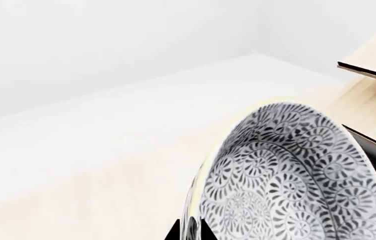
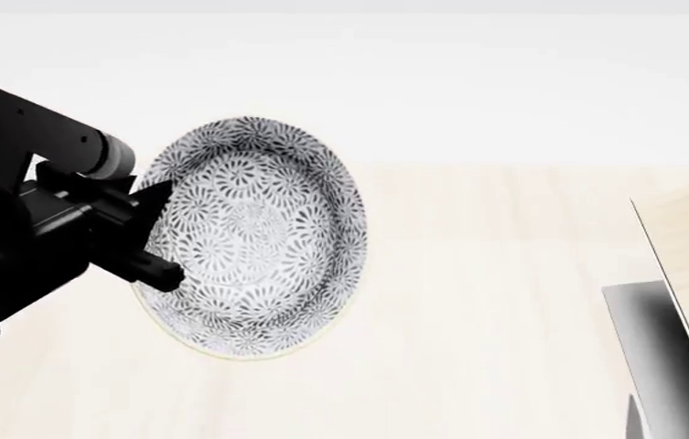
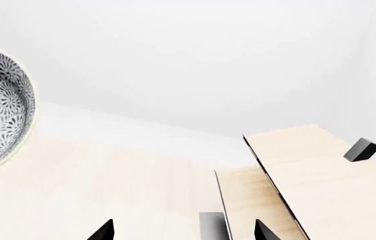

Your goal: Close the top drawer of the cabinet and put the bowl on top of it.

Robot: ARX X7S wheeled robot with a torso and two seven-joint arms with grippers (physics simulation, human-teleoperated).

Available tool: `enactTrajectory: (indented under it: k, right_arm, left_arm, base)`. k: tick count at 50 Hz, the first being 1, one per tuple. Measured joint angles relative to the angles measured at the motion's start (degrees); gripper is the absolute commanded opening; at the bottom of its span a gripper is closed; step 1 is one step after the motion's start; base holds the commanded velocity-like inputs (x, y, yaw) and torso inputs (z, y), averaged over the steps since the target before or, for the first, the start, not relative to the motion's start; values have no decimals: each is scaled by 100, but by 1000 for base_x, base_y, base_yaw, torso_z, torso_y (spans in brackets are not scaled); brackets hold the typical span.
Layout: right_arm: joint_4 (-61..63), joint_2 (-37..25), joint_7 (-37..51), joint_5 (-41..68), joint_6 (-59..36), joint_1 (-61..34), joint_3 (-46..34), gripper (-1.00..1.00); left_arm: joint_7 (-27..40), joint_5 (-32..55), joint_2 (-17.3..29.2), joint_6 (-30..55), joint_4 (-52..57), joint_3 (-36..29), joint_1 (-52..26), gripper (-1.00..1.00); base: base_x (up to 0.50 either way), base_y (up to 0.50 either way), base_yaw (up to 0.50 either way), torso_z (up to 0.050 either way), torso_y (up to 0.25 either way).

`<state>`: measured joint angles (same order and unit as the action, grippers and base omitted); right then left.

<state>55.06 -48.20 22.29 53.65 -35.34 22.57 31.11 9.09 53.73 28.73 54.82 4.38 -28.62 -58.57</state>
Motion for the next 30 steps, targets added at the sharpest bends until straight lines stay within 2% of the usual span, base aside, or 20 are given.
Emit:
enactTrajectory:
  k: [30]
  right_arm:
    - [178, -278, 374, 290, -81, -178, -110, 100]
  left_arm:
    - [436, 356, 363, 531, 62, 490, -822, -100]
  base:
    - [0, 0, 0, 0, 1]
